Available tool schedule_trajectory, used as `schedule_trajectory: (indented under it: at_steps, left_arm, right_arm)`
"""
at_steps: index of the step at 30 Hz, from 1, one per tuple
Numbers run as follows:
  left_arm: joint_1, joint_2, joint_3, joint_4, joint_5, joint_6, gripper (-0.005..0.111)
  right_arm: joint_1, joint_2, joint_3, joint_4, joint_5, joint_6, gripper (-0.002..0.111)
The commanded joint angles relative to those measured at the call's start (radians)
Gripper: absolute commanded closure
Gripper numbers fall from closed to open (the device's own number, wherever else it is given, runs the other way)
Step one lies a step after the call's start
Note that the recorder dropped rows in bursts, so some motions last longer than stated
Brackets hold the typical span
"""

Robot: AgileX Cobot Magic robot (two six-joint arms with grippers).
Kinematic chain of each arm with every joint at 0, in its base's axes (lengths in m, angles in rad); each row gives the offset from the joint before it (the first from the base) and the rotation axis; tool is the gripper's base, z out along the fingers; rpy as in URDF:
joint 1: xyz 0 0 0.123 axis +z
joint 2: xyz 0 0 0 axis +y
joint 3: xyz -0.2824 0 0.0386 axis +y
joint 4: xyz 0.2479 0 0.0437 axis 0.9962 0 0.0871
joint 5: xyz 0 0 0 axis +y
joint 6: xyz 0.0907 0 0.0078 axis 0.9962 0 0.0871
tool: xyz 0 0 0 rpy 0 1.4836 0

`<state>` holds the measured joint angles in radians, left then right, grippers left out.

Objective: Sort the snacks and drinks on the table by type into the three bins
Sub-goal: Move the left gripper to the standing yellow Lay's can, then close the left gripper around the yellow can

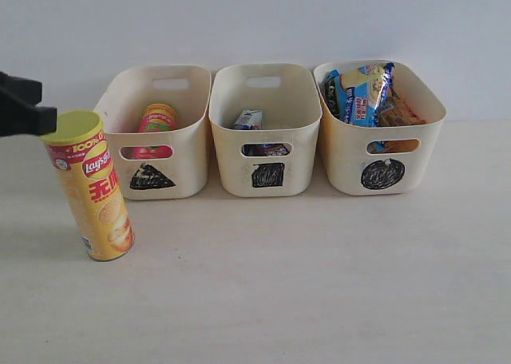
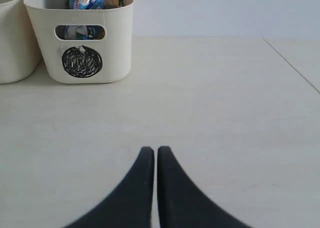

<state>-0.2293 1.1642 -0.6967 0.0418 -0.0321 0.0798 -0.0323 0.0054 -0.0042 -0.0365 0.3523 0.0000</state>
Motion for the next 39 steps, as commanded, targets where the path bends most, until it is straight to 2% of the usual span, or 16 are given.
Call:
schedule_trajectory:
  at_steps: [1, 5, 7, 9, 14, 19, 23, 26, 31, 34, 36, 39]
  left_arm:
    - [0.0, -0.052, 0.114, -0.013, -0.088, -0.013, 0.102]
    - [0.0, -0.091, 0.212, -0.013, -0.164, -0.071, 0.102]
    - [0.0, -0.099, 0.256, -0.013, -0.204, -0.102, 0.097]
    - [0.0, -0.1, 0.292, -0.011, -0.24, -0.131, 0.085]
    - [0.0, -0.071, 0.36, -0.011, -0.339, -0.141, 0.044]
    - [0.0, -0.001, 0.375, -0.008, -0.373, -0.143, 0.018]
    - [0.0, 0.079, 0.375, -0.007, -0.452, -0.181, 0.004]
    - [0.0, 0.136, 0.375, 0.016, -0.506, -0.181, -0.001]
    - [0.0, 0.254, 0.375, 0.132, -0.694, -0.203, -0.001]
    - [0.0, 0.329, 0.375, 0.122, -0.846, -0.193, -0.001]
    - [0.0, 0.378, 0.372, 0.083, -0.899, -0.152, -0.001]
    - [0.0, 0.431, 0.355, 0.003, -0.903, -0.095, -0.001]
  right_arm:
    - [-0.006, -0.005, 0.004, 0.002, -0.01, 0.0, 0.108]
    - [-0.006, -0.005, 0.004, 0.002, -0.01, 0.0, 0.108]
    - [-0.006, -0.005, 0.004, 0.002, -0.01, 0.0, 0.108]
    - [-0.006, -0.005, 0.004, 0.002, -0.01, 0.0, 0.108]
    - [-0.006, -0.005, 0.004, 0.002, -0.01, 0.0, 0.108]
    - [-0.006, -0.005, 0.004, 0.002, -0.01, 0.0, 0.108]
    - [-0.006, -0.005, 0.004, 0.002, -0.01, 0.0, 0.108]
    - [-0.006, -0.005, 0.004, 0.002, -0.01, 0.0, 0.108]
    - [-0.006, -0.005, 0.004, 0.002, -0.01, 0.0, 0.108]
    - [-0.006, -0.005, 0.004, 0.002, -0.01, 0.0, 0.108]
    - [-0.006, -0.005, 0.004, 0.002, -0.01, 0.0, 0.108]
    - [-0.006, -0.005, 0.004, 0.002, -0.01, 0.0, 0.108]
